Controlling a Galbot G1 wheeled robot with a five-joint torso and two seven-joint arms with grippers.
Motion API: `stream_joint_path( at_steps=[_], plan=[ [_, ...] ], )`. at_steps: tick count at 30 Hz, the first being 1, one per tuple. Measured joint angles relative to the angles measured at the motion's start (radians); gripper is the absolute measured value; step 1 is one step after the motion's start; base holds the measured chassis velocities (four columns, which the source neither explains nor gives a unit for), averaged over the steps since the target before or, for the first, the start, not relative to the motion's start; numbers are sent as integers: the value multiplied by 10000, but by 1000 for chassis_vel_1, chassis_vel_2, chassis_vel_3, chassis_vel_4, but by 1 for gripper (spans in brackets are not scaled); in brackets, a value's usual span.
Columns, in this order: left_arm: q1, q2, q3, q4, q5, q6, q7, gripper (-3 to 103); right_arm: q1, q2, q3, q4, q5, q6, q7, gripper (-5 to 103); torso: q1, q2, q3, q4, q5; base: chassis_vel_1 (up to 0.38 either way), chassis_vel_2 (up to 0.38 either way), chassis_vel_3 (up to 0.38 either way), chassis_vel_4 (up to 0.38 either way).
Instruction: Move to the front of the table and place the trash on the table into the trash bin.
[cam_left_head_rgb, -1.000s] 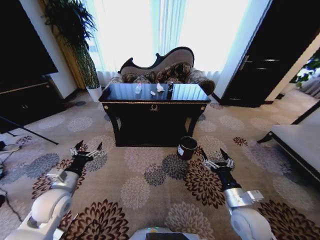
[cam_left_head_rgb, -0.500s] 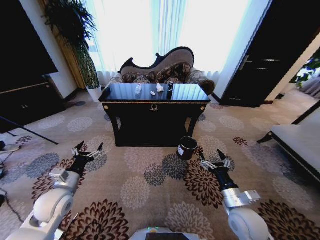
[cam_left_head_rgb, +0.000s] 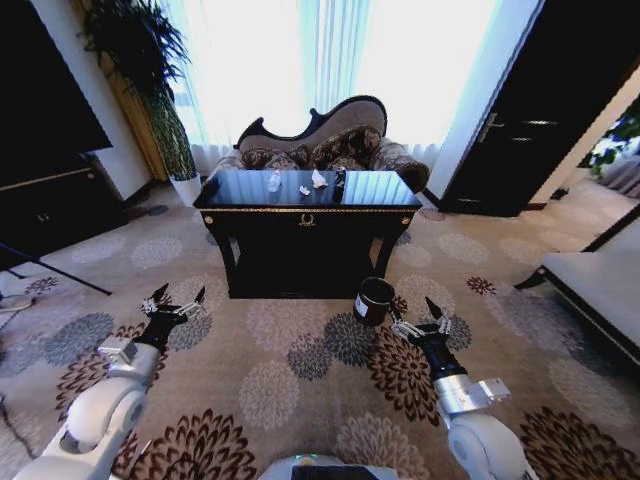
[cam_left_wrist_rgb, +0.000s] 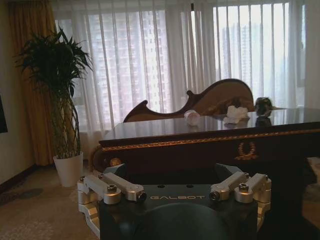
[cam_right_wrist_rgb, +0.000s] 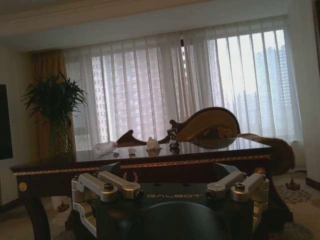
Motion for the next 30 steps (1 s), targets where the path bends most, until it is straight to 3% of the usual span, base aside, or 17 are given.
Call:
stream_joint_path(
  at_steps=[11,30],
  plan=[
    [100,-229,12,101,97,-47,50,99,-1,-39,5,84,7,8,47,100,10,-5,3,1,2,-224,213,237,-229],
    [154,-270,-86,32,63,-61,56,99,31,134,-398,42,-78,53,59,100,6,-3,2,1,1,-116,114,107,-117]
  ],
)
